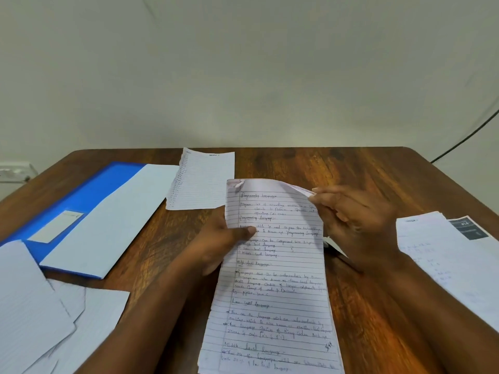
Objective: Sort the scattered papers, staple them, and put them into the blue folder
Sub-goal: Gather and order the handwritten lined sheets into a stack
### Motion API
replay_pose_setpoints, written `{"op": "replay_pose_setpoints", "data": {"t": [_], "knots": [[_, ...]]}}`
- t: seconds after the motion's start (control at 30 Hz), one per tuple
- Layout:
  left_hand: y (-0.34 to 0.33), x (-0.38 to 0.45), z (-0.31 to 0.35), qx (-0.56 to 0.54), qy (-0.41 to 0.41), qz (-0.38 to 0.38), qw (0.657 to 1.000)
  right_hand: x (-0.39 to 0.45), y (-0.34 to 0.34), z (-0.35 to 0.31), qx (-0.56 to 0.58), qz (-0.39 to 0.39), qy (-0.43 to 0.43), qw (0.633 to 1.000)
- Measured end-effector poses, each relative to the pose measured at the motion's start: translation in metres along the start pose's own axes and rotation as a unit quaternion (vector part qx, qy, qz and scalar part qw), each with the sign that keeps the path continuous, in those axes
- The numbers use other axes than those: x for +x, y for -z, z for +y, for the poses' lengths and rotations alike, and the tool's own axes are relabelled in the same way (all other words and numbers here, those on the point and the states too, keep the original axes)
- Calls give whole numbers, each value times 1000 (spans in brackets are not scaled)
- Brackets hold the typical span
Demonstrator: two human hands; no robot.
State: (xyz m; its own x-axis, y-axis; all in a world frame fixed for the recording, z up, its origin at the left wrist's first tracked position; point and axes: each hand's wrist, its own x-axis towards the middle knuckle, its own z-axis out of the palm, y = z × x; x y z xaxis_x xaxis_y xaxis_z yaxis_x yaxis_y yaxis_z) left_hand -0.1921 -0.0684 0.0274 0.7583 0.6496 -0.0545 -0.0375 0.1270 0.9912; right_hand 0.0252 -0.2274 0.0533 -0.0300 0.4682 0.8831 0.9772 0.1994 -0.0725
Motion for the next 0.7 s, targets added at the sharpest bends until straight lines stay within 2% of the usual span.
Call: {"op": "replay_pose_setpoints", "data": {"t": [0.2,0.33,0.5,0.7], "knots": [[1,-2,4,-32,-29,-18,999,-2,-4,-3,3,37,18,999],[2,-1,3,-43,-49,-20,998,3,-5,-6,81,36,-71,994],[3,0,1,-45,-54,-17,997,9,-3,-8,174,35,-170,969],[3,0,0,-45,-58,-18,997,12,-5,-8,229,37,-255,939]]}}
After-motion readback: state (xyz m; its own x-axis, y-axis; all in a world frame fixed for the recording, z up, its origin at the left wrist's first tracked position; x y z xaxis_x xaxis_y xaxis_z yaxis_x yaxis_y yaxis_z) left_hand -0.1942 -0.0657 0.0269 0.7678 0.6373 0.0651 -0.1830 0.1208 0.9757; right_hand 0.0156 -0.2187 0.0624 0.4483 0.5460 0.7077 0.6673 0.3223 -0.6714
